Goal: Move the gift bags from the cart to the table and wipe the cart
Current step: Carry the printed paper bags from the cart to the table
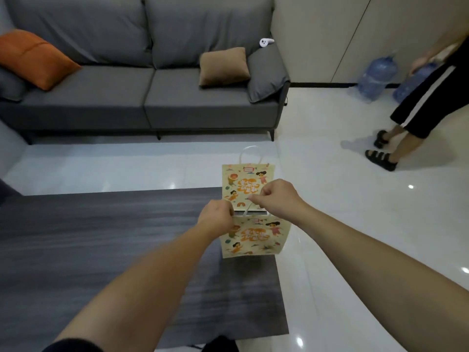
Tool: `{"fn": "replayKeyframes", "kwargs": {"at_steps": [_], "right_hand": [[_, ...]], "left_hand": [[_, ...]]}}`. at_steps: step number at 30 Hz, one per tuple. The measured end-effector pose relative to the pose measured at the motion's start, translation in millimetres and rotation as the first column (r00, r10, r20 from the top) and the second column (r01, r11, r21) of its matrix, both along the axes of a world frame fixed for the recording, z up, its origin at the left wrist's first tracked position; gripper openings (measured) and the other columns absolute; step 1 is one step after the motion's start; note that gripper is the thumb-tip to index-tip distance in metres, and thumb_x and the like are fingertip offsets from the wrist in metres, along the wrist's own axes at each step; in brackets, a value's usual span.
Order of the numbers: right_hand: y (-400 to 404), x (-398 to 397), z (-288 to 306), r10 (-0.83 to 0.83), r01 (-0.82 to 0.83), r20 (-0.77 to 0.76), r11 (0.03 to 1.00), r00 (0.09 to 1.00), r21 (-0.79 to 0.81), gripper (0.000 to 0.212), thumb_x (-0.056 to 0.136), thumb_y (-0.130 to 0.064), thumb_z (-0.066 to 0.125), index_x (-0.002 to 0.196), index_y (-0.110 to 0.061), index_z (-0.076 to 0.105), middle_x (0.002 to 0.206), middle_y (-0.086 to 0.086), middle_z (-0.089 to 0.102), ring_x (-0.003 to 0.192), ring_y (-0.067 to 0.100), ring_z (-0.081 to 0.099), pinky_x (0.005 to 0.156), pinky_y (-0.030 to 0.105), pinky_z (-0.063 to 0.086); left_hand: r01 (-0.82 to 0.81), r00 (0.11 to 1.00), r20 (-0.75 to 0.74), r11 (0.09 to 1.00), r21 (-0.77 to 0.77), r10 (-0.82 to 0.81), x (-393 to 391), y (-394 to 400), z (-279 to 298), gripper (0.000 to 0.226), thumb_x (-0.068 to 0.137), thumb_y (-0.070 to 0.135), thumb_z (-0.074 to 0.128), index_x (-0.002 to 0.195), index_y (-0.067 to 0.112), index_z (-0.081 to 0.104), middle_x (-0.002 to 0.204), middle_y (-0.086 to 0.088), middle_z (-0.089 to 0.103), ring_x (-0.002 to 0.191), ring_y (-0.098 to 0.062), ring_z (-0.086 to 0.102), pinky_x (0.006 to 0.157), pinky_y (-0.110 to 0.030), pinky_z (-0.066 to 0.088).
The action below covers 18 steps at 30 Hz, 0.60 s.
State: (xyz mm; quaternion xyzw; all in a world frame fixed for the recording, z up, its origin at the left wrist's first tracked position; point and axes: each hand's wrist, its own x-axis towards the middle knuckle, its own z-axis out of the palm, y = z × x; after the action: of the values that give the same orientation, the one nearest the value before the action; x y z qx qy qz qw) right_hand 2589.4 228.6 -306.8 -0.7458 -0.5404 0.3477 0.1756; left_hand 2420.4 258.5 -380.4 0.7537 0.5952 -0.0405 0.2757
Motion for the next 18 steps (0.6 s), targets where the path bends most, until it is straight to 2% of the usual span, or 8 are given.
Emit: {"fn": "replayKeyframes", "kwargs": {"at_steps": [3,6,9,11,13,18], "right_hand": [[21.6,-2.0,-12.4,-0.023,0.024,0.027,0.999,0.999,-0.033,0.047,0.088,-0.042,0.073,0.076,0.003,0.07,0.081,0.015,0.071,0.084,0.018,0.066,0.063,0.029,0.048],[39.1,-3.4,-34.7,0.025,-0.014,0.086,0.993,0.996,-0.121,0.034,0.092,-0.037,0.068,0.069,-0.012,0.063,0.078,0.002,0.062,0.082,0.018,0.059,0.06,0.029,0.045],[43.9,-1.9,-59.2,0.066,-0.037,0.134,0.978,0.989,-0.206,0.014,0.095,-0.023,0.062,0.081,-0.02,0.062,0.094,0.003,0.064,0.086,0.024,0.061,0.067,0.033,0.052],[45.7,-0.4,-68.1,0.039,-0.012,0.133,0.981,0.99,-0.195,0.008,0.096,-0.018,0.059,0.089,-0.021,0.062,0.098,0.003,0.062,0.09,0.024,0.059,0.069,0.032,0.049],[49.6,0.7,-71.1,0.037,-0.014,0.123,0.983,0.992,-0.182,0.009,0.097,-0.014,0.059,0.093,-0.021,0.063,0.1,0.002,0.062,0.094,0.024,0.057,0.07,0.028,0.042],[56.6,4.0,-76.1,0.047,-0.03,0.107,0.988,0.993,-0.155,0.016,0.096,-0.015,0.061,0.107,-0.019,0.071,0.102,-0.004,0.061,0.094,0.016,0.054,0.077,0.025,0.042]], "left_hand": [[-0.057,0.996,0.07,0.996,-0.063,0.062,-1.6,18.1,-9.7,0.017,0.095,0.021,0.059,0.108,0.018,0.07,0.106,-0.002,0.07,0.09,-0.018,0.064,0.072,-0.032,0.055],[-0.073,0.992,0.1,0.992,-0.1,0.083,-4.5,28.6,-21.0,0.028,0.095,0.024,0.057,0.121,0.02,0.067,0.115,-0.004,0.07,0.097,-0.021,0.065,0.075,-0.034,0.057],[-0.059,0.991,0.11,0.987,-0.15,0.076,-10.8,29.2,-32.2,0.045,0.095,0.024,0.06,0.14,0.022,0.056,0.13,-0.006,0.063,0.112,-0.025,0.062,0.087,-0.037,0.056],[-0.045,0.991,0.115,0.981,-0.186,0.068,-14.9,28.1,-38.3,0.054,0.095,0.023,0.061,0.148,0.023,0.048,0.136,-0.007,0.059,0.118,-0.026,0.059,0.096,-0.039,0.054],[-0.05,0.991,0.113,0.977,-0.205,0.074,-17.4,27.2,-42.2,0.055,0.096,0.024,0.062,0.149,0.021,0.046,0.139,-0.009,0.057,0.123,-0.027,0.056,0.1,-0.039,0.051],[-0.111,0.987,0.088,0.968,-0.223,0.134,-14.9,29.1,-46.7,0.053,0.096,0.026,0.063,0.146,0.02,0.049,0.14,-0.007,0.056,0.123,-0.025,0.055,0.1,-0.038,0.051]]}}
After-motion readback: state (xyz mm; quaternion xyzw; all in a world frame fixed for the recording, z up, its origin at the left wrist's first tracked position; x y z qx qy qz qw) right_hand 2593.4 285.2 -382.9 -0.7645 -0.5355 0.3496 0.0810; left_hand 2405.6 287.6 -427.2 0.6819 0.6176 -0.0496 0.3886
